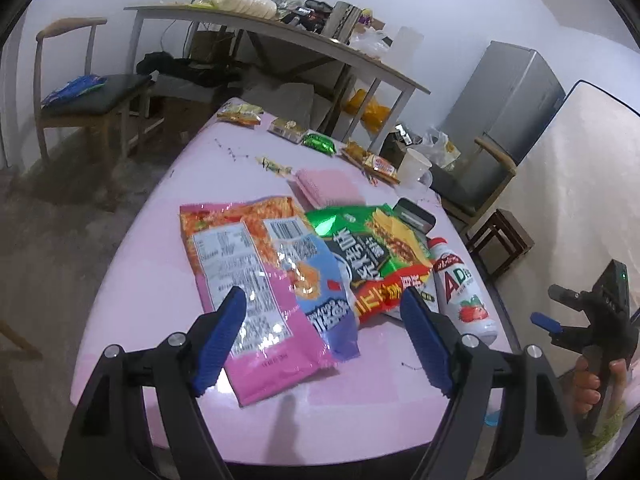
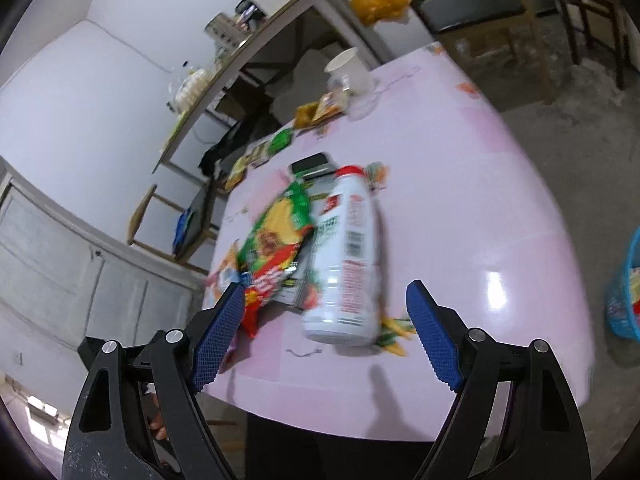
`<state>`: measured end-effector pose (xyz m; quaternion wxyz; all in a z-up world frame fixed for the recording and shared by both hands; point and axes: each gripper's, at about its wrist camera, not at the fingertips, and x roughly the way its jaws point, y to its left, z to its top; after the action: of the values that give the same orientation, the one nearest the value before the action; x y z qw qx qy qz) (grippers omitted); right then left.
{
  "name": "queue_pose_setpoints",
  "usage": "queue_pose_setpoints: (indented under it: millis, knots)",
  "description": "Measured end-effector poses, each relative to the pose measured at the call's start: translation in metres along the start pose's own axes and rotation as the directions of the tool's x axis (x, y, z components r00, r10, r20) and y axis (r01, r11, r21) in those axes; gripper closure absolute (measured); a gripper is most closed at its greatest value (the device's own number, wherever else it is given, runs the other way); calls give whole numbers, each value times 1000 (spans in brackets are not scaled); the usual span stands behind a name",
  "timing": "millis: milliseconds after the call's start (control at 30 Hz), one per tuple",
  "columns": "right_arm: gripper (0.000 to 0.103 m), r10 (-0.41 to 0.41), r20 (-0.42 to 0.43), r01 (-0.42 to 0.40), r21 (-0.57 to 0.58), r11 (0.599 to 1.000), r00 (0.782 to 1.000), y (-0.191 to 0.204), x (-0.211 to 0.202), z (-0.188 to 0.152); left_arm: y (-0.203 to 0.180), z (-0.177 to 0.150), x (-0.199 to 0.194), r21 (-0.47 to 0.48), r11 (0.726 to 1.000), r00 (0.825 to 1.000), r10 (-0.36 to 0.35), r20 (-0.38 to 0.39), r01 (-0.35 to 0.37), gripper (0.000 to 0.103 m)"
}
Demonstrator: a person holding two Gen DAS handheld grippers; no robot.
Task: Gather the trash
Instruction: 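Move both tools back over the table toward the pink cover and milk bottle, then grasp the pink knitted cover with the left tool while the right tool grasps the white milk bottle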
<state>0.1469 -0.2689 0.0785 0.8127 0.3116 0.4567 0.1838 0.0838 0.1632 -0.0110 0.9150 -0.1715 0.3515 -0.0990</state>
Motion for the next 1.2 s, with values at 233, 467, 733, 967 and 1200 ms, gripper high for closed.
queue_pose_setpoints:
  millis: [233,467,733,967,1200]
  knots:
    - [24,2,-32,-6,-105,994,999,47,31,17,-15,61,30,100,990,995,-96,-21,98,26]
    - [24,-101,-11,98,-145,984,995,56,58,47,-33,145,113,241,963,978,-72,-194,119,26]
    - [24,-196,-72,185,-133,974,978,23,83,39,-46,163,225,455,883,927,70,-368,114,20]
    - [24,-175,-111,169,-66,983,978,-1,83,37,-60,155,275,550,821,895,121,-429,153,11]
    - [24,-136,-129,133,-33,991,982,-13,86,36,-60,143,311,594,795,869,205,-450,120,10]
